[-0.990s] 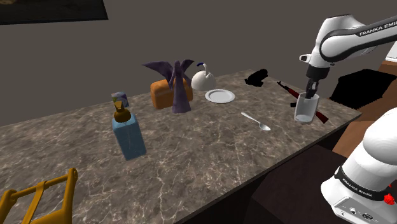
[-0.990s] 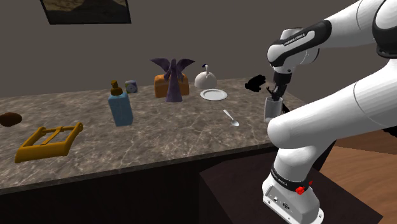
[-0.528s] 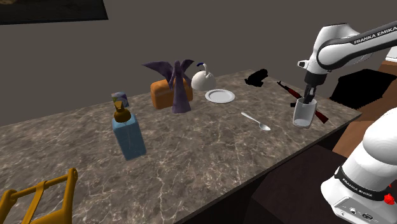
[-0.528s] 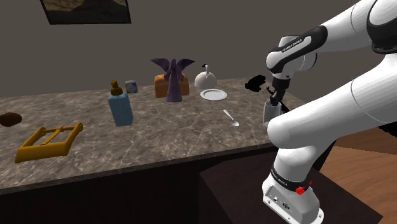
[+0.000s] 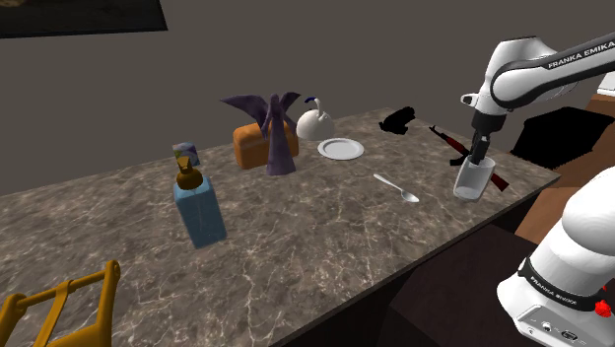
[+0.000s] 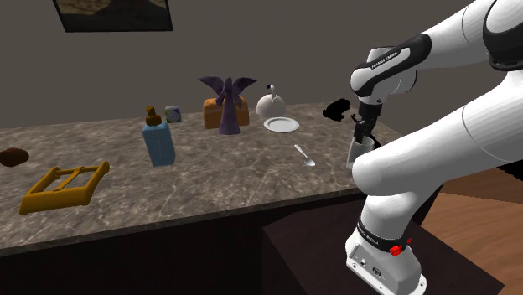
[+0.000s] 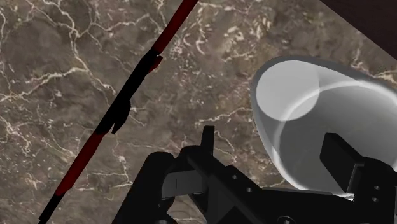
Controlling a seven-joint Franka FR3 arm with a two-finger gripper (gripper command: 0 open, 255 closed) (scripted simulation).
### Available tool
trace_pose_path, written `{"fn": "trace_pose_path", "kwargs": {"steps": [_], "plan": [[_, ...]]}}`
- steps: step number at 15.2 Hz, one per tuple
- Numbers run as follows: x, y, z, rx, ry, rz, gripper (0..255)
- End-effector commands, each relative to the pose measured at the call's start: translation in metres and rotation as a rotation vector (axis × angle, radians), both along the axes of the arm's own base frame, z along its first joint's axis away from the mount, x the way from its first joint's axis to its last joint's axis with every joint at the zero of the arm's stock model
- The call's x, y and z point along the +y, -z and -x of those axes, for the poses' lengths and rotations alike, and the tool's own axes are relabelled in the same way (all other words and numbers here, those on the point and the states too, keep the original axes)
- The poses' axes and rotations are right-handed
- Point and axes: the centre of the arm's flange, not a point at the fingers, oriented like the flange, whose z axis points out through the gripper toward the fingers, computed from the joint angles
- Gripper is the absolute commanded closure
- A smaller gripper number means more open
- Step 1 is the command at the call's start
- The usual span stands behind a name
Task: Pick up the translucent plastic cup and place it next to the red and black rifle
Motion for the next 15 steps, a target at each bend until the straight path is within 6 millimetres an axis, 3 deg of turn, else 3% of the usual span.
{"fn": "trace_pose_path", "kwargs": {"steps": [1,3,7,15], "plan": [[0.000,0.000,0.000,0.000,0.000,0.000,0],[0.000,0.000,0.000,0.000,0.000,0.000,0],[0.002,-0.050,-0.001,0.000,0.000,0.000,0],[0.002,-0.050,-0.001,0.000,0.000,0.000,0]]}}
